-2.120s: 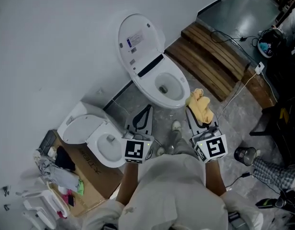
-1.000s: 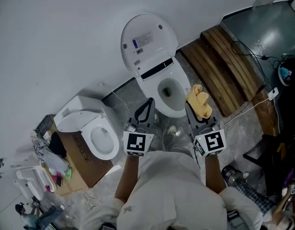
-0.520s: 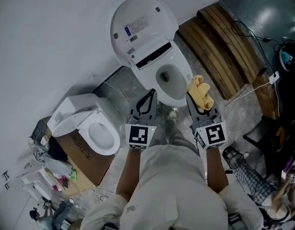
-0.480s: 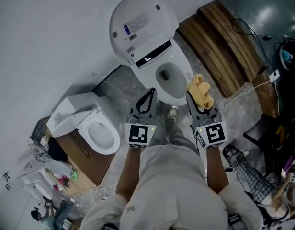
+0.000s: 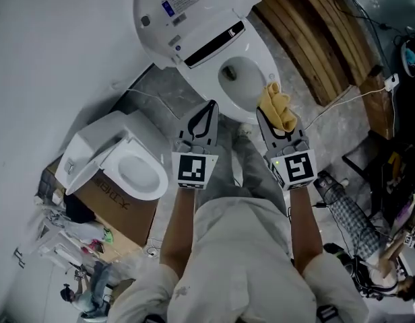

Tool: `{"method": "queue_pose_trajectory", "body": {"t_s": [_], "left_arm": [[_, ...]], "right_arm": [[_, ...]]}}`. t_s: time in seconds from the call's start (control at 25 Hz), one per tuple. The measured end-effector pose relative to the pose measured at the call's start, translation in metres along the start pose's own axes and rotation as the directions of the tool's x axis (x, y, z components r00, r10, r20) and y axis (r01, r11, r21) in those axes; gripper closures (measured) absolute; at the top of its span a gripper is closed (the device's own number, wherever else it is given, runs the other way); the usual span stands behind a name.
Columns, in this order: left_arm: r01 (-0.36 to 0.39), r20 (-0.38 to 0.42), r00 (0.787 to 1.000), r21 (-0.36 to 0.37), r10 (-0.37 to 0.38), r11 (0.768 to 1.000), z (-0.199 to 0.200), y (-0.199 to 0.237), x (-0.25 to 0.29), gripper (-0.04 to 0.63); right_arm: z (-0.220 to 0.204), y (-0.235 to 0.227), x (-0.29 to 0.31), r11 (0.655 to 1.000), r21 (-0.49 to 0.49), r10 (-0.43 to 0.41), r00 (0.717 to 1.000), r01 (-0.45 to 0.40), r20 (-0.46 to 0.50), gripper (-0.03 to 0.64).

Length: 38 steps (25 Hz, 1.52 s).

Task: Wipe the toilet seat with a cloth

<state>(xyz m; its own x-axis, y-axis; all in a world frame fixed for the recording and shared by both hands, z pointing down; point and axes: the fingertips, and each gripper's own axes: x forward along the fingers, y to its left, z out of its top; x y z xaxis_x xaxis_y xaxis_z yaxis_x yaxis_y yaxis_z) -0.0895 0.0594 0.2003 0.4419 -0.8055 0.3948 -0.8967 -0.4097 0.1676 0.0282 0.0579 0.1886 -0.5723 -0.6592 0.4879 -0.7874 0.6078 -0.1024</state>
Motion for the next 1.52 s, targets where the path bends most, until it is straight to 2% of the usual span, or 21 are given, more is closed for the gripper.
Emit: {"method": "queue_pose_trajectory", "body": {"t_s": [0.4, 0.84, 1.52], "left_arm": [[0.002, -0.056, 0.998, -0.036, -0.004, 0.999, -0.056, 0.022, 0.029, 0.581], [-0.078, -0.109, 0.992, -0.063, 0.070, 0.995, -0.125, 0.041, 0.057, 0.581], [-0.136, -0.154, 0.981, -0.102, 0.120, 0.985, -0.211, 0.056, 0.081, 0.581]], "right_arm": [[-0.064, 0.007, 0.067, 0.997, -0.016, 0.071, 0.990, -0.074, -0.120, 0.517], [-0.142, 0.015, 0.127, 0.978, 0.003, 0.206, 0.952, -0.211, -0.224, 0.515], [-0.233, 0.020, 0.201, 0.959, -0.020, 0.265, 0.917, -0.283, -0.300, 0.515]]}}
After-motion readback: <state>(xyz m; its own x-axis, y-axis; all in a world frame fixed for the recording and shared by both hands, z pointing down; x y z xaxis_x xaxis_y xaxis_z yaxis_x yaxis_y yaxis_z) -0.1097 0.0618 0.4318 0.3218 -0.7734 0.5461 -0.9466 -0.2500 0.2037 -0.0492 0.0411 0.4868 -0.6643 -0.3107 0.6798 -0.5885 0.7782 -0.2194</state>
